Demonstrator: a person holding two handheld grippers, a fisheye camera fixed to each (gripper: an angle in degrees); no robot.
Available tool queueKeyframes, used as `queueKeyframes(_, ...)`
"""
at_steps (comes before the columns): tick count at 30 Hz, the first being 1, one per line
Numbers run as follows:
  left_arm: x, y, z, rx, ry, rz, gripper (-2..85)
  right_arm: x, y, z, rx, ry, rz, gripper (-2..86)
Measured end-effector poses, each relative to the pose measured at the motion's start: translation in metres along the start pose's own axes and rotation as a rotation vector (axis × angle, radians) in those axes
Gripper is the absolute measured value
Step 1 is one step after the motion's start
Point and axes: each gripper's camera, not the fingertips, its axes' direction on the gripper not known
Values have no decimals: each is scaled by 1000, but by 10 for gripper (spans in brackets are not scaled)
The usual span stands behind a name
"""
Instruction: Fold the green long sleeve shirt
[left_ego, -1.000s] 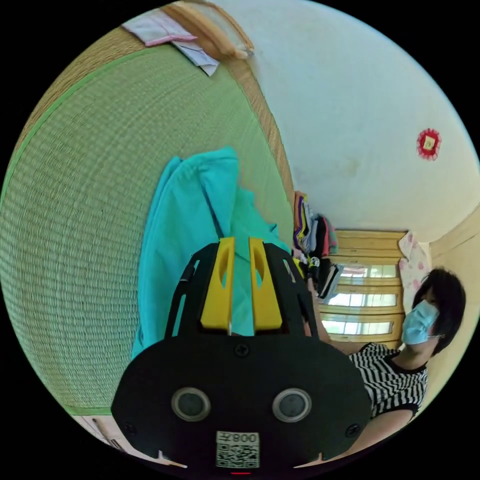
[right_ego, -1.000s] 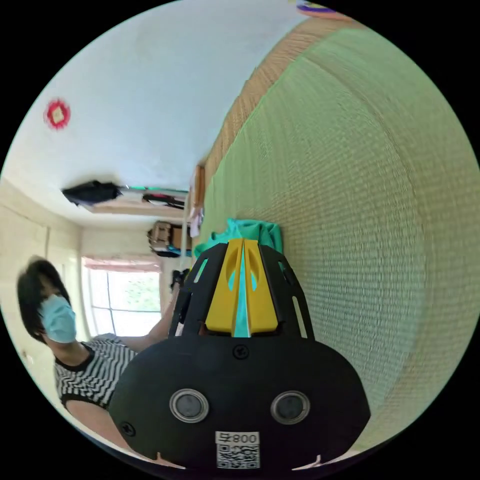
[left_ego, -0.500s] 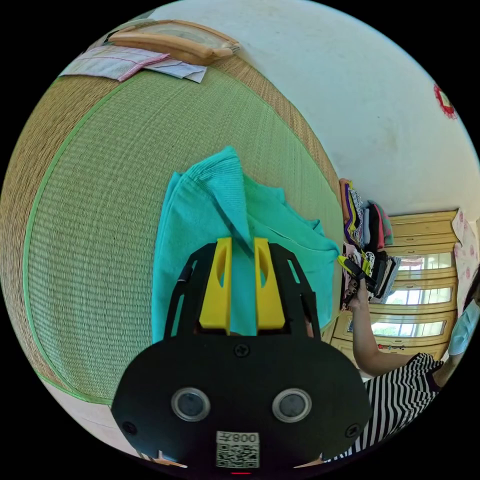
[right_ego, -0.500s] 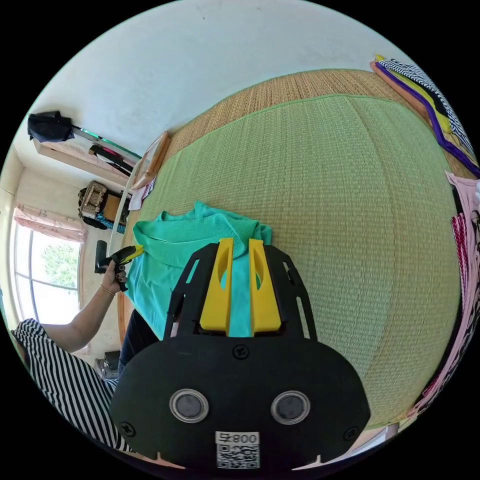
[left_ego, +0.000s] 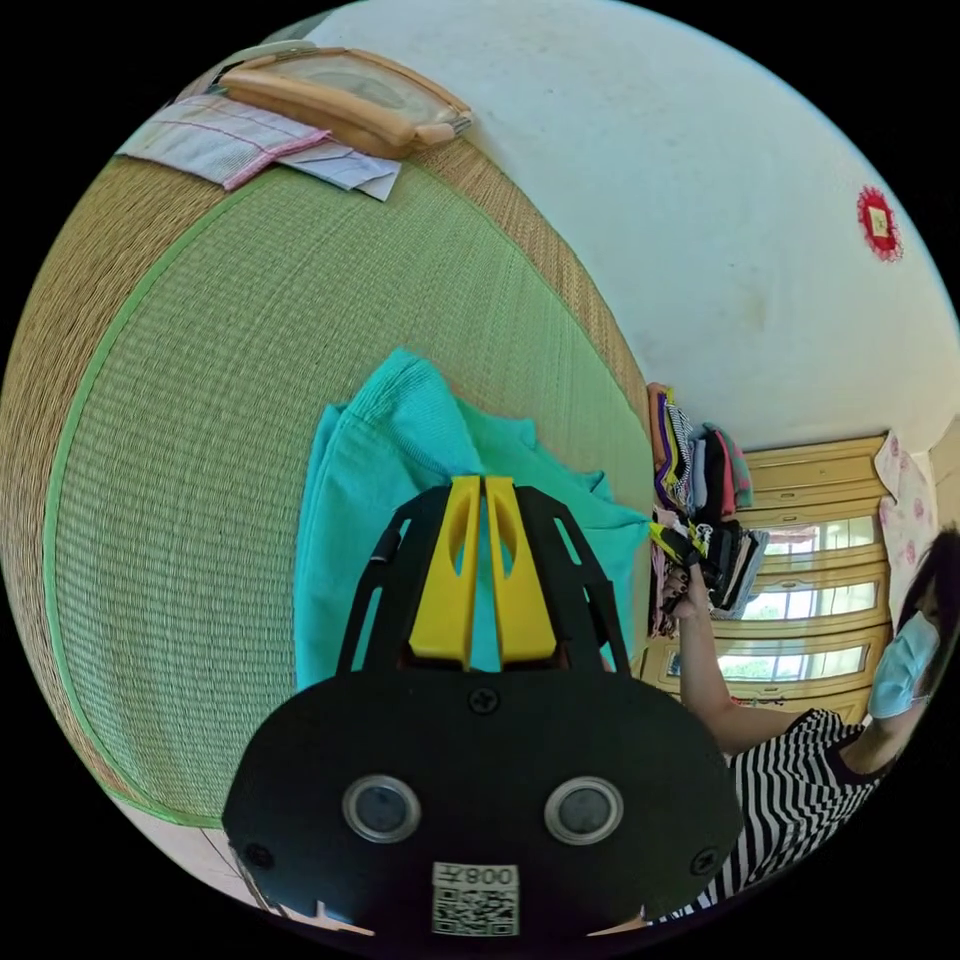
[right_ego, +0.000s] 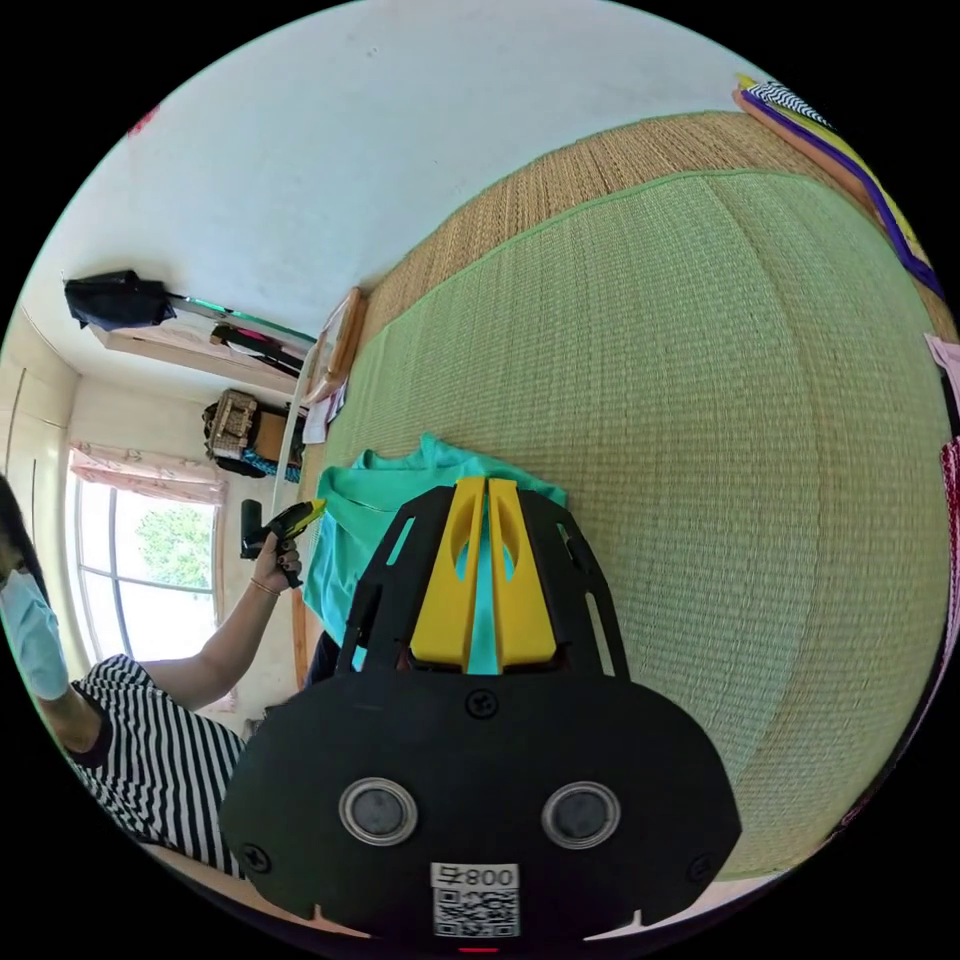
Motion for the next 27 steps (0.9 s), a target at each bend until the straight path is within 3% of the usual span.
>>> queueKeyframes(18, -27, -49, -2, 39, 187, -189, 12, 123, -69, -58, 10, -257, 238, 3)
queueKeyframes(23, -20, -48, -17, 72, 205, -175, 17, 106, -59, -88, 51, -221, 185, 2)
queueKeyframes(27, -11, -46, -23, 79, 212, -163, 17, 41, -56, -68, -51, -150, 29, 1)
